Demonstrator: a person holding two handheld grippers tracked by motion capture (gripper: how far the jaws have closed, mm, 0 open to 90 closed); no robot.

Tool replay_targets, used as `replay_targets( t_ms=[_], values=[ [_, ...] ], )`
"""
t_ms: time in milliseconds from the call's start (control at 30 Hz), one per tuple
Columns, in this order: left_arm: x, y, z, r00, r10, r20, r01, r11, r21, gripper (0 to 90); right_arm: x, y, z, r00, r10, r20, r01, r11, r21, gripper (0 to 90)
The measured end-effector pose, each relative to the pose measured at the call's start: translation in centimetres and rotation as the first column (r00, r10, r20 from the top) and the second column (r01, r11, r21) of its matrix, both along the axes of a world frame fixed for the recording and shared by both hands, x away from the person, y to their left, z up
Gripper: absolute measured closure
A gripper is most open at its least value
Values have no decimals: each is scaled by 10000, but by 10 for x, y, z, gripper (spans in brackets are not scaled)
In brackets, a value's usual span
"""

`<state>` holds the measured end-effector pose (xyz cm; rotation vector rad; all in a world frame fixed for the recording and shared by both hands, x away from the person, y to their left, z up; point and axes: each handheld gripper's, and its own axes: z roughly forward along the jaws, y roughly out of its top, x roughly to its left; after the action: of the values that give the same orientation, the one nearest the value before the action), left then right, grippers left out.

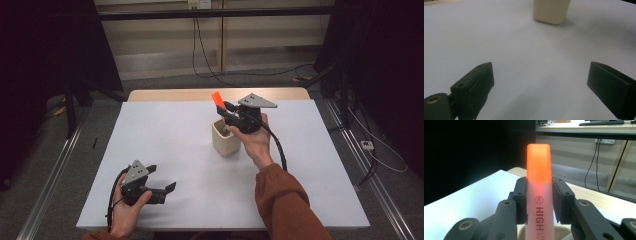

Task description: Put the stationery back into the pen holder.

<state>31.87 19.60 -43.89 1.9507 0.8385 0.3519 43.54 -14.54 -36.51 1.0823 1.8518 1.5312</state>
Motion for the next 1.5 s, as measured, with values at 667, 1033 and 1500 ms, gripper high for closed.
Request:
replay_targets(
  t_ms=[667, 1033, 1500],
  values=[
    [0, 1, 0, 10000, 30, 12, -30, 10000, 15, 70, 2, 0, -31, 9984, 42, -563, -44, 10000, -23, 671],
    [-1, 1, 0, 10000, 24, 24, -24, 10000, 10, 70, 1, 2, -36, 9980, 177, -608, -190, 9996, -204, 670],
    [0, 1, 0, 10000, 31, -2, -31, 10000, 24, 70, -8, -3, -38, 9967, 252, -776, -285, 9987, -416, 673]
  ],
)
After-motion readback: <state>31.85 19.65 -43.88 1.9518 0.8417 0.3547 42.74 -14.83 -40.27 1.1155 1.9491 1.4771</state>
